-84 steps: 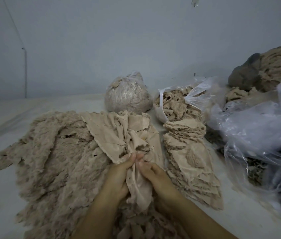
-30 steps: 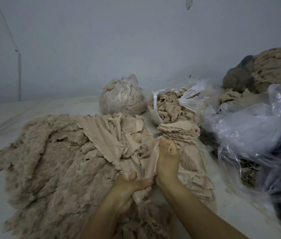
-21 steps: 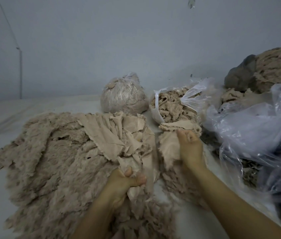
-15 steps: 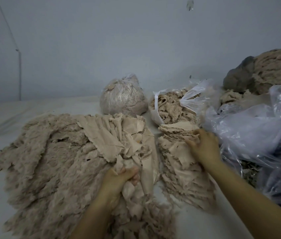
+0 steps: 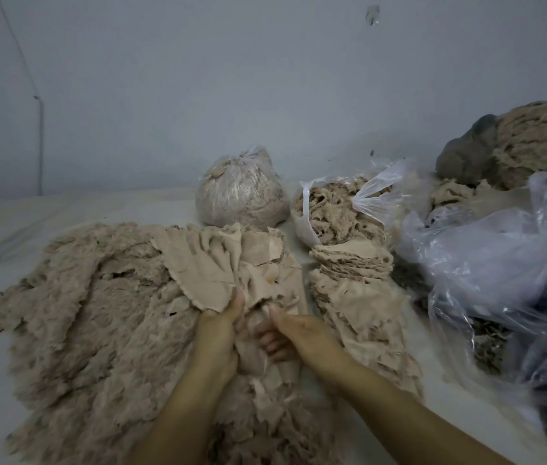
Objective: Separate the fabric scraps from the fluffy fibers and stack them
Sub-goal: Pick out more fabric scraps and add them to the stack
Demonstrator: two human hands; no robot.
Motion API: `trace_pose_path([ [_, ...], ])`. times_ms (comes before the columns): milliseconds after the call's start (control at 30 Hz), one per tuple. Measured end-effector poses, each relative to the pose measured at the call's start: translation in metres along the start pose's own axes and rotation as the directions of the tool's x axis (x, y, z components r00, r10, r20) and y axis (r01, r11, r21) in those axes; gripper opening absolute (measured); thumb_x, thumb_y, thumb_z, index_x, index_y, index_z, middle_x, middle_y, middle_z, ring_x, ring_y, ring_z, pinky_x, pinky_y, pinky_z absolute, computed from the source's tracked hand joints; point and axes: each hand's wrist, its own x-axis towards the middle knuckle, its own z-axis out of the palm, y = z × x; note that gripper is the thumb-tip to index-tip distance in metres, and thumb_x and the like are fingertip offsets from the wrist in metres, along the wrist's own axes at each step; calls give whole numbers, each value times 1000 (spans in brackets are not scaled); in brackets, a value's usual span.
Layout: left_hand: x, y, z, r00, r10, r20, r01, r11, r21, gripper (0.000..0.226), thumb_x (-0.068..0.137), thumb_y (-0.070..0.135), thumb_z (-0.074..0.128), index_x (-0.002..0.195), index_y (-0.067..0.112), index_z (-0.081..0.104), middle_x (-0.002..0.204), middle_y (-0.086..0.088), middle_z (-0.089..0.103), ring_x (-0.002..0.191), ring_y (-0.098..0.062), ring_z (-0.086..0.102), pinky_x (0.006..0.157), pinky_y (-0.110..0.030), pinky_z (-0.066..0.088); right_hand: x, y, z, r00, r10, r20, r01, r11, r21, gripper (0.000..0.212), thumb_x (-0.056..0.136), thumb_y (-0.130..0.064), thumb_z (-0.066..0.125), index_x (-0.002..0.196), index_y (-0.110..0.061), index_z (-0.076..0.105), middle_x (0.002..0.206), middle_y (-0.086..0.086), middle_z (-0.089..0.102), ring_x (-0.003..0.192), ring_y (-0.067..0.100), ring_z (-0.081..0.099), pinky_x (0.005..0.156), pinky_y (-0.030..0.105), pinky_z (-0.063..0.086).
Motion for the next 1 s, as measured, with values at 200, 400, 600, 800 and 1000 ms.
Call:
trace_pose_path([
  [200, -32, -26, -16, 998, 47, 49, -60, 950, 307, 20, 92, 11, 59, 104, -3, 67, 73, -11, 73, 63, -22, 68, 62, -31, 53, 20, -5, 32, 979, 194, 65, -203, 871, 448, 32, 80, -35, 70, 94, -6, 72, 82, 6, 75, 71, 14, 71, 59, 23, 54],
  [400, -40, -18, -38, 998, 47, -52, -28, 948, 318, 48, 92, 46, 48, 63, 7, 47, 40, 0, 41, 31, -12, 33, 32, -19, 26, 29, -3, 24, 941, 263, -212, -29, 687, 726, 15, 94, -17, 56, 84, -7, 59, 57, 3, 57, 47, 11, 56, 49, 26, 55],
  [600, -49, -20, -33, 985, -114, 129, 112, 993, 25, 35, 92, 27, 47, 64, 7, 44, 37, 1, 33, 24, -4, 27, 29, -8, 21, 8, 4, 35, 916, 349, 197, -401, 822, 406, 44, 78, -44, 69, 95, -4, 66, 80, 11, 67, 65, 23, 64, 56, 30, 54],
  [800, -54, -28, -50, 985, -88, 149, 51, 971, 232, 32, 95, 16, 49, 65, 5, 51, 38, 1, 37, 27, -3, 26, 29, -11, 19, 1, 9, 45, 986, 164, -14, -114, 741, 662, 9, 87, -9, 63, 82, -2, 58, 73, 14, 63, 63, 23, 60, 57, 34, 52],
  [1000, -60, -34, -65, 924, -66, 376, -198, 759, 620, 38, 95, 14, 55, 57, 14, 55, 43, 7, 48, 40, -3, 39, 43, -17, 29, 8, 2, 43, 968, 226, -106, -77, 675, 734, 12, 98, -11, 48, 95, -4, 58, 77, 10, 68, 67, 18, 65, 56, 29, 56],
])
